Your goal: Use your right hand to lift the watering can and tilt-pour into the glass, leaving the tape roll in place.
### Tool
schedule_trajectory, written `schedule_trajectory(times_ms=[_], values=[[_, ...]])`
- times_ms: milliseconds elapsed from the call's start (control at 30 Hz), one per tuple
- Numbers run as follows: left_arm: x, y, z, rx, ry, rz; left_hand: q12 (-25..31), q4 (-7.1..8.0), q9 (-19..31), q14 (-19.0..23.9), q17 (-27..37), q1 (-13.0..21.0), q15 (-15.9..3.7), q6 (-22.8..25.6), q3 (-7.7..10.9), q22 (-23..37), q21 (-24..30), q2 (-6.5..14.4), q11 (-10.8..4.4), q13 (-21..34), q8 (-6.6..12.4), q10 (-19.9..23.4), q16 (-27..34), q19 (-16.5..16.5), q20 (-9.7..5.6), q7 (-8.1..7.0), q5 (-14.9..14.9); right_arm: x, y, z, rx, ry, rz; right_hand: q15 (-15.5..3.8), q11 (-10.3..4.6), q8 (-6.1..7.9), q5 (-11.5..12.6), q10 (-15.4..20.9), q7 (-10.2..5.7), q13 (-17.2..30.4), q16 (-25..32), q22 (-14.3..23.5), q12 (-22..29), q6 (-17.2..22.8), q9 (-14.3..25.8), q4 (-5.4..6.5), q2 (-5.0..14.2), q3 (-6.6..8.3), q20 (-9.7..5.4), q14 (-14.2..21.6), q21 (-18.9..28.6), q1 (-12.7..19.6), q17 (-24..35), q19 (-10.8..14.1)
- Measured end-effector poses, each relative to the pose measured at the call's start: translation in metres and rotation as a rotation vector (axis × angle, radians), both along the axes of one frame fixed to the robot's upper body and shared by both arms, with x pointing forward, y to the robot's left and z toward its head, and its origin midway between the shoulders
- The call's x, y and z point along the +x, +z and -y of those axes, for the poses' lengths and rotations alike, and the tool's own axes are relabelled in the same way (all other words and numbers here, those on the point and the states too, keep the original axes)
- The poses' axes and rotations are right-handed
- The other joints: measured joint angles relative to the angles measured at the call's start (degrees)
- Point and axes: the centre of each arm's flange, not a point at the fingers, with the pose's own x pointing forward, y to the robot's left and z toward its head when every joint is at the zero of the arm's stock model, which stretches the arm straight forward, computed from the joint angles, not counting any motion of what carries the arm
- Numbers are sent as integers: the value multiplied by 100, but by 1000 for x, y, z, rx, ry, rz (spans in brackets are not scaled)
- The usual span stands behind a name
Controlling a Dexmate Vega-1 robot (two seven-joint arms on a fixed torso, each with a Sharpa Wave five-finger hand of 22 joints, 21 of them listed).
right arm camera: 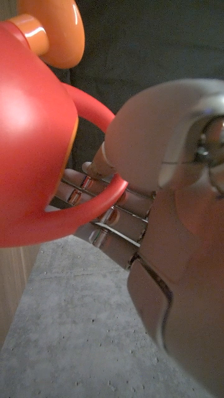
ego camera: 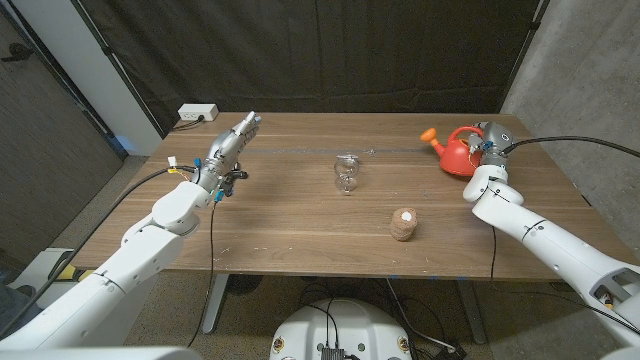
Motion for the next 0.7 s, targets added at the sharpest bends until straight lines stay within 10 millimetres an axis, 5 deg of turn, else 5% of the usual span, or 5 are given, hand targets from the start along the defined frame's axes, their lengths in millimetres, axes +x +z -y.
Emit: schedule_trajectory(times_ms=[333, 433, 567, 700], values=[[1, -1, 4, -1, 1, -4, 0, 8, 0, 0, 0, 0, 0, 0, -41, 0, 0, 0, 0, 0, 0, 0, 0, 0, 0, 0, 0, 5, -7, 8, 24, -7, -16, 104, 9, 0, 26, -66, 0, 39, -85, -69, 0, 0, 0, 33, -2, 14, 34, -186, -26, -108, 1, -157], [1, 0, 5, -1, -1, -3, 0, 8, 0, 0, 0, 0, 0, 0, -41, 0, 0, 0, 0, 0, 0, 0, 0, 0, 0, 0, 0, 5, -10, 10, 24, -8, -19, 132, 110, 0, 26, -63, 17, 57, -88, -143, 0, -17, 0, 191, -47, -114, 52, -275, -26, -385, 12, -174], [3, 0, 7, -2, -3, -6, 0, 8, 0, 0, 0, -1, 0, 0, -41, 0, 0, 0, 0, 0, 0, 0, 0, 0, 0, 0, 0, 1, -12, 13, 25, -5, -19, 177, 200, 0, 26, -112, 99, 48, -124, -265, -39, -100, -13, 319, -264, -243, 52, -420, -26, -672, 20, -219], [5, -1, 8, -1, -8, -8, 0, 8, 0, 0, 0, -1, 0, 0, -40, 0, 0, 0, 0, 0, 0, 0, 0, 0, 0, 0, 0, -3, -13, 17, 26, 1, -28, 307, 311, -47, 70, -388, 127, 41, -253, -449, -171, -372, -73, 265, -522, -391, 86, -928, -211, -929, 20, -510]])
